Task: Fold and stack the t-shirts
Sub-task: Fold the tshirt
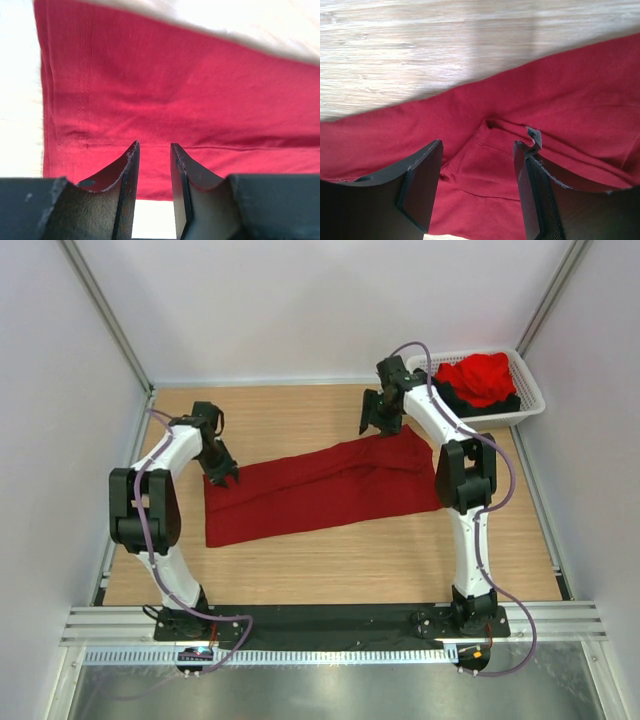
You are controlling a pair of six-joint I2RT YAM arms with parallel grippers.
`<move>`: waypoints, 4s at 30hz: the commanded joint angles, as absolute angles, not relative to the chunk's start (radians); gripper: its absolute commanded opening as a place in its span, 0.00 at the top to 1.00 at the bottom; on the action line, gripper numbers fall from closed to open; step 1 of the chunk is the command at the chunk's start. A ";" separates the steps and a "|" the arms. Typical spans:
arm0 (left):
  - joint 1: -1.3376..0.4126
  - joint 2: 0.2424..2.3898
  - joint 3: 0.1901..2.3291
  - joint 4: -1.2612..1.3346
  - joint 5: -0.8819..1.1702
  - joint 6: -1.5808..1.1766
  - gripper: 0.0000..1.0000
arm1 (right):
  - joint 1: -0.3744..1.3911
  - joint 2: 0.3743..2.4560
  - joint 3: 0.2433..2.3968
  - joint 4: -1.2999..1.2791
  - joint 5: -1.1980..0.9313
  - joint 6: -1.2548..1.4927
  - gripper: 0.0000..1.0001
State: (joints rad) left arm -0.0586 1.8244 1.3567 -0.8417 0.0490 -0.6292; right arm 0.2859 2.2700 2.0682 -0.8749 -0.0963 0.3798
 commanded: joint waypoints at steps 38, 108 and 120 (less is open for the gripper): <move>-0.072 1.657 1.244 -0.857 0.074 -0.581 0.68 | 0.409 1.896 1.524 -0.778 0.104 0.701 0.98; 0.137 1.474 0.939 -0.718 0.244 -0.853 0.32 | 0.035 1.697 1.118 -0.604 -0.067 0.592 0.55; 0.135 1.457 0.945 -0.732 0.245 -0.859 0.26 | 0.035 1.730 1.118 -0.574 -0.092 0.624 0.56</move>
